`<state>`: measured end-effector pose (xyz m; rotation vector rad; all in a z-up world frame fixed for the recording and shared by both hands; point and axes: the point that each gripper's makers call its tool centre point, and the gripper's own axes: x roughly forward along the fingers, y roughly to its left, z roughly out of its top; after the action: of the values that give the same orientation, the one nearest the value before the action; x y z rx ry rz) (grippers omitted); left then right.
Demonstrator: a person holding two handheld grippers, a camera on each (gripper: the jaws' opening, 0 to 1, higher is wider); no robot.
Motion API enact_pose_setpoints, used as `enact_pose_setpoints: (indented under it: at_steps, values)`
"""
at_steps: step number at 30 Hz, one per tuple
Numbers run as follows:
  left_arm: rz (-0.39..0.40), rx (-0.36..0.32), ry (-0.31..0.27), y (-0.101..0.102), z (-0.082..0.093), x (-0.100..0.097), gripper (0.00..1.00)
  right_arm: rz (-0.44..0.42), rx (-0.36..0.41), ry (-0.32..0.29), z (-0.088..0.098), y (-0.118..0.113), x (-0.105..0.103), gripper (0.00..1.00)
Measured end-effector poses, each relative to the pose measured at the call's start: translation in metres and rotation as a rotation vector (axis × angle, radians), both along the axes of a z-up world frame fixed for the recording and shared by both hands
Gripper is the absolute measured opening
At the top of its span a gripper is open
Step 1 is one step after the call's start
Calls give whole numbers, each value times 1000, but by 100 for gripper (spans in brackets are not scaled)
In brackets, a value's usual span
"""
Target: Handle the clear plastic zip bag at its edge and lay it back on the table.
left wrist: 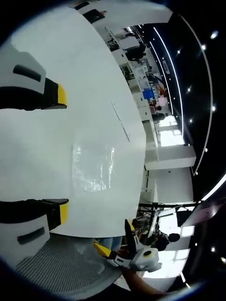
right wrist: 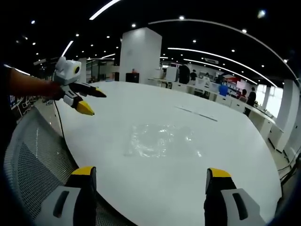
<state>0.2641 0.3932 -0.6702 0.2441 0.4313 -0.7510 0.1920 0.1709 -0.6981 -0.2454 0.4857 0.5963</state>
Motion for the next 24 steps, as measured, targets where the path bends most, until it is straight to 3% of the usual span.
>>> enact_pose_setpoints:
  at_steps: [24]
  values:
    - [-31, -11, 57, -10, -22, 33, 62, -3, -3, 7, -1, 0, 0, 97]
